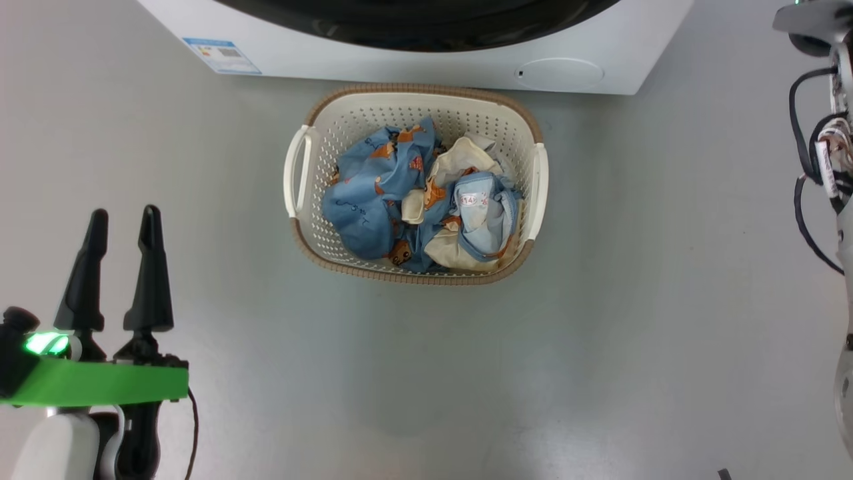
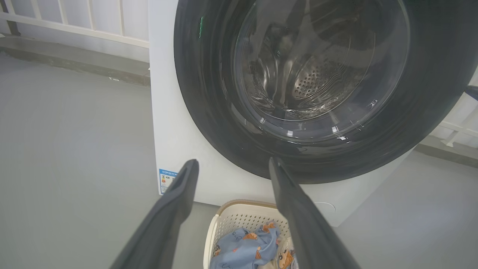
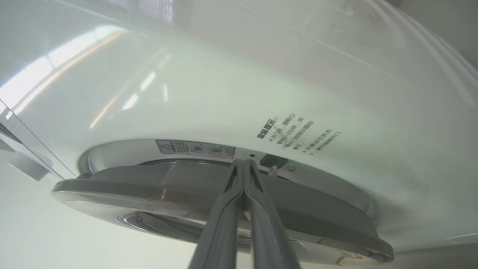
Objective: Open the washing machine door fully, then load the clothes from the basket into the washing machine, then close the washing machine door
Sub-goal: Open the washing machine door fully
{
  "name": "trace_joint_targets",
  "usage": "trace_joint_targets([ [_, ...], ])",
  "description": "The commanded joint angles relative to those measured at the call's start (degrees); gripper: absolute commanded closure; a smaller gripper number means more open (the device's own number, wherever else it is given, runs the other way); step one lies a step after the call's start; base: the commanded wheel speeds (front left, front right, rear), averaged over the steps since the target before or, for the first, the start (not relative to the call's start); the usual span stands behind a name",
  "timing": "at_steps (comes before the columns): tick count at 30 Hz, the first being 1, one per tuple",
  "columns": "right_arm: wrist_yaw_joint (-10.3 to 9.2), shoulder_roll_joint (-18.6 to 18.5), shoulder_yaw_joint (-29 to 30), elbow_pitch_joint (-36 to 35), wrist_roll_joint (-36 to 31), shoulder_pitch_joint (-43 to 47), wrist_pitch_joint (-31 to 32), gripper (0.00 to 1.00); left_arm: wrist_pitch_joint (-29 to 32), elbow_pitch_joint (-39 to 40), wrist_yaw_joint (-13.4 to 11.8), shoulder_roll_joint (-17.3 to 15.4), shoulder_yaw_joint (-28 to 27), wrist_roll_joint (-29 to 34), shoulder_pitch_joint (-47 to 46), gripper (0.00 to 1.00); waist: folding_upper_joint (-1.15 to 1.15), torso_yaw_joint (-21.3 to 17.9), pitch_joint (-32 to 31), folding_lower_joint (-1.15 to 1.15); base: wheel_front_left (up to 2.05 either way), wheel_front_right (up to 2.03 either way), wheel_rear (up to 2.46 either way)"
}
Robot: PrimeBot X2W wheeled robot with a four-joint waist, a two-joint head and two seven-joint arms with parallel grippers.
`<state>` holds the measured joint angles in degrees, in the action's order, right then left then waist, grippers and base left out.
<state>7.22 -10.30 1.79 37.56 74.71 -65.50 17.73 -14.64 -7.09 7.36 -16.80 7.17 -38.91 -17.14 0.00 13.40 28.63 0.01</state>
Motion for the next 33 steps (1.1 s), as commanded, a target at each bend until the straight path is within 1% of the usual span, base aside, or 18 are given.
trace_joint_targets([
  [1,0.26,1.0,-0.9,-1.1,-0.2,-1.8,0.7,1.0,-0.4,1.0,0.1,-1.9,-2.0,-0.3,-1.3,0.0,0.0,0.5,0.5,-0.01,0.0,0.0,0.0],
  [11,0.26,0.7,-0.7,2.5,-0.5,-7.0,5.0,1.0,-0.4,0.4,0.1,-1.4,-1.5,-0.8,-1.5,0.0,0.0,1.7,1.3,-0.01,0.0,0.0,0.0],
  [17,0.26,0.6,-0.1,6.1,-1.9,-11.2,7.0,1.0,-0.4,0.2,0.1,-1.1,-1.2,-1.2,-1.7,0.0,0.0,2.2,2.1,-0.01,0.0,0.0,0.0],
  [21,0.26,1.6,0.1,7.6,-1.7,-12.7,9.1,1.0,-0.4,-0.1,0.1,-1.1,-1.3,-1.2,-2.0,0.0,0.0,2.3,2.4,-0.01,0.0,0.0,0.0],
  [28,0.26,2.4,-0.4,9.6,-2.1,-12.8,12.8,1.0,-0.4,-0.2,0.1,-1.1,-1.4,-1.2,-2.4,0.0,0.0,2.4,2.2,-0.01,0.0,0.0,0.0],
  [33,0.26,2.5,-0.6,9.5,-2.0,-10.1,15.1,1.0,-0.4,-0.8,0.1,-0.9,-1.8,-0.8,-1.8,0.0,0.0,2.0,0.4,-0.01,0.0,0.0,0.0],
])
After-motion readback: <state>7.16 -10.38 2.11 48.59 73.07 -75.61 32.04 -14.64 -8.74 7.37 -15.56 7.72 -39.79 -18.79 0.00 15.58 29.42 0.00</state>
